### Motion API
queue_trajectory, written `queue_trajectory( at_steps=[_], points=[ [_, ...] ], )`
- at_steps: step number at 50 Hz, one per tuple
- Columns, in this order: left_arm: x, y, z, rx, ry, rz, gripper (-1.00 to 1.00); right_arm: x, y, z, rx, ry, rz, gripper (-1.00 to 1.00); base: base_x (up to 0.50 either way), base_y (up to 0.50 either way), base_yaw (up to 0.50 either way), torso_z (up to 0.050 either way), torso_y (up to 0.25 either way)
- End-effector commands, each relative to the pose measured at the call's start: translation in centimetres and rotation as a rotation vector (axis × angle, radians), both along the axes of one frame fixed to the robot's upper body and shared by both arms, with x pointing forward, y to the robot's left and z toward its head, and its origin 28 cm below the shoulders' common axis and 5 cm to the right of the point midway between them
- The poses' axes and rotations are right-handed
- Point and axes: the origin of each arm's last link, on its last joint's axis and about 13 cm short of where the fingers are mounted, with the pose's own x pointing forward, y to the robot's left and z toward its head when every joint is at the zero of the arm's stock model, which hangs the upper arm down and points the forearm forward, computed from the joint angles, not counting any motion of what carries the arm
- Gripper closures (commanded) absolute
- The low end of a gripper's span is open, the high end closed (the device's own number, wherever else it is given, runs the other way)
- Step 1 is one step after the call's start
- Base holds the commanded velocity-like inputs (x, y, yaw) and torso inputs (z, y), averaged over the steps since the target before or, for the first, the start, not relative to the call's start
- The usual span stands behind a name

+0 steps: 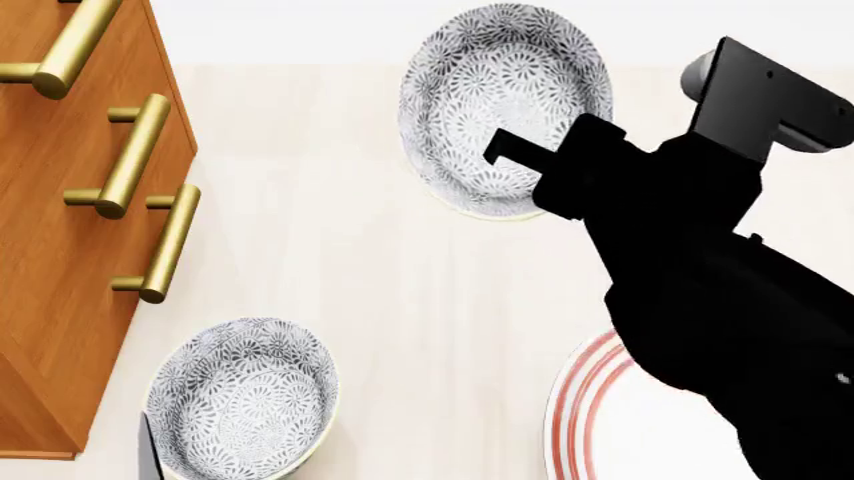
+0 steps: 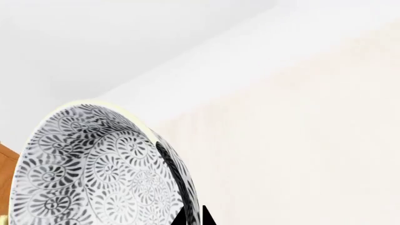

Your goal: Pick up the bowl and put it in the front on the plate.

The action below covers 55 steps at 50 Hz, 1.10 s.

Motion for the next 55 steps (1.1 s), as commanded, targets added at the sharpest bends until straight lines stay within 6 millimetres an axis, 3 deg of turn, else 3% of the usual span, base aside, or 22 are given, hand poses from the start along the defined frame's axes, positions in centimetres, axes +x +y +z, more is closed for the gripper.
queue_trajectory(
  at_steps=[1, 14, 21, 35, 55],
  points=[
    [0.1, 0.0, -0.1, 0.000, -0.015, -0.004, -1.00, -3.6, -3.4, 1.1, -0.103, -0.116, -0.034, 1.00, 0.00, 0.00, 0.00, 0.000, 0.000],
    [0.1, -0.2, -0.1, 0.007, -0.011, -0.013, -1.00, -8.5, -8.9, -0.4, -0.371, -0.114, -0.011, 1.00, 0.00, 0.00, 0.00, 0.000, 0.000],
    [0.0, -0.3, -0.2, 0.019, -0.007, -0.016, -1.00, -11.3, -10.7, -2.1, -0.486, -0.082, 0.132, 1.00, 0.00, 0.00, 0.00, 0.000, 0.000],
    [0.1, -0.3, 0.0, 0.021, 0.000, -0.014, -1.00, -12.2, -13.5, -3.2, -0.473, 0.018, 0.281, 1.00, 0.00, 0.00, 0.00, 0.000, 0.000],
    [0.0, -0.3, -0.1, 0.028, 0.005, -0.024, -1.00, -13.1, -15.8, -4.7, -0.432, 0.093, 0.246, 1.00, 0.00, 0.00, 0.00, 0.000, 0.000]
  ],
)
